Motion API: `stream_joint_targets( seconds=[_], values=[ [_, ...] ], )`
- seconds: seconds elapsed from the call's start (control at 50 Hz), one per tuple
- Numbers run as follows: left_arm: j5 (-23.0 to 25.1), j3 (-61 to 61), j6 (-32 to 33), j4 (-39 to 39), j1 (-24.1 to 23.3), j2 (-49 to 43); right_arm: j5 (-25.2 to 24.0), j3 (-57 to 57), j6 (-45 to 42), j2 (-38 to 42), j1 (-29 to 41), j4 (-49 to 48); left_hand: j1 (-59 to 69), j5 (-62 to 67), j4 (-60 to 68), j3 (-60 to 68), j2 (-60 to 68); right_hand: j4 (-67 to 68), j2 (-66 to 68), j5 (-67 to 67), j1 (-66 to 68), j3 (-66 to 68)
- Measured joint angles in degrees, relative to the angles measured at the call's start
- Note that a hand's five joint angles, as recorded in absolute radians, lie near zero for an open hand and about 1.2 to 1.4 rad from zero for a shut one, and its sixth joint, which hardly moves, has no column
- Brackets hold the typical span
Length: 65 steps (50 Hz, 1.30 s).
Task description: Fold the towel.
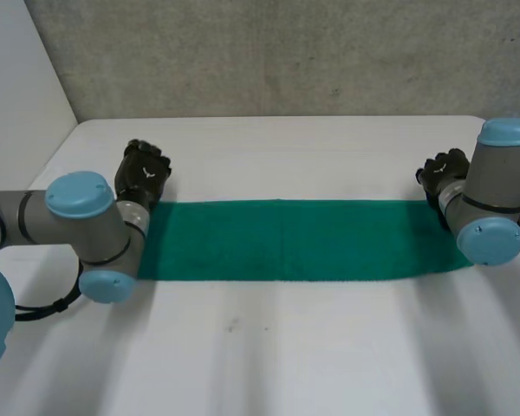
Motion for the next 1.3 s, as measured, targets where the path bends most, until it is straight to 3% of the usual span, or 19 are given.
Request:
stream_joint_targets(
  seconds=[0.12, 0.26, 0.36, 0.46, 0.5, 0.6, 0.82, 0.86, 0.94, 0.96, 1.0, 1.2, 1.3],
  values=[
    [0.02, -2.11, -0.35, 1.91, -1.15, 2.25, 0.17, 1.38, 5.86, -3.63, 0.00, 0.22, 0.00, -0.36, -0.80, -0.86, -1.19, -0.02, -0.05, -0.02, 0.00, -0.13],
    [-0.06, -10.81, -2.54, 2.60, -1.61, 11.64, -5.41, 14.19, 15.88, -20.02, -0.85, -2.05, 0.00, -0.36, -0.80, -0.86, -1.19, -0.02, -0.05, -0.02, 0.00, -0.13],
    [-0.07, -19.70, -9.63, 2.49, -1.10, 20.65, -11.29, 25.16, 18.58, -29.74, -1.87, -4.19, 0.00, -0.36, -0.80, -0.86, -1.19, -0.02, -0.05, -0.02, 0.00, -0.13],
    [-0.08, -25.37, -18.48, 2.43, -0.86, 25.52, -13.53, 32.14, 18.56, -32.94, -3.74, -4.86, 0.00, -0.36, -0.80, -0.86, -1.19, -0.02, -0.05, -0.02, 0.00, -0.13],
    [-0.12, -28.00, -24.30, 2.45, -0.83, 27.22, -14.22, 35.62, 18.31, -33.43, -5.00, -5.31, 0.00, -0.36, -0.80, -0.86, -1.19, -0.02, -0.05, -0.02, 0.00, -0.13],
    [-0.29, -30.65, -31.02, 2.80, -0.79, 28.28, -15.06, 39.68, 18.00, -33.05, -6.66, -7.07, 0.00, -0.36, -0.80, -0.86, -1.19, -0.02, -0.05, -0.02, 0.00, -0.13],
    [-0.41, -31.71, -32.13, 4.98, -0.14, 27.99, -15.21, 41.92, 13.97, -24.20, -9.11, -13.60, 0.00, -0.36, -0.80, -0.86, -1.19, 0.32, 0.35, 0.22, 0.27, 0.53],
    [-0.40, -31.81, -31.97, 5.17, 0.08, 27.96, -14.97, 41.35, 12.65, -22.41, -9.59, -13.91, 0.00, -0.36, -0.80, -0.86, -1.19, 9.72, 10.76, 8.98, 8.29, 10.96],
    [-0.39, -32.07, -31.83, 5.23, 0.36, 27.94, -14.65, 40.36, 11.25, -20.52, -10.72, -14.02, 0.00, -0.36, -0.80, -0.86, -1.19, 10.73, 11.73, 9.90, 9.15, 12.00],
    [-0.39, -32.16, -31.82, 5.23, 0.40, 27.93, -14.57, 40.13, 11.06, -20.25, -11.10, -14.02, 0.00, -0.36, -0.80, -0.86, -1.19, 39.06, 41.50, 36.07, 35.60, 40.33],
    [-0.38, -32.36, -31.81, 5.20, 0.46, 27.94, -14.18, 39.40, 10.68, -19.90, -12.31, -13.91, 0.00, -0.36, -0.80, -0.86, -1.19, 53.07, 54.17, 49.99, 43.34, 53.98],
    [-0.38, -32.92, -31.82, 5.10, 0.38, 28.06, -8.59, 35.21, 5.71, -20.63, -17.87, -13.37, 0.00, -0.36, -0.80, -0.86, -1.19, 54.86, 54.81, 51.24, 43.35, 55.54],
    [-0.38, -33.02, -31.83, 5.06, 0.34, 28.14, -4.03, 31.43, -3.49, -21.96, -22.49, -13.36, 0.00, -0.35, -0.80, -0.86, -1.19, 54.86, 54.81, 51.24, 43.51, 55.54]
  ],
)
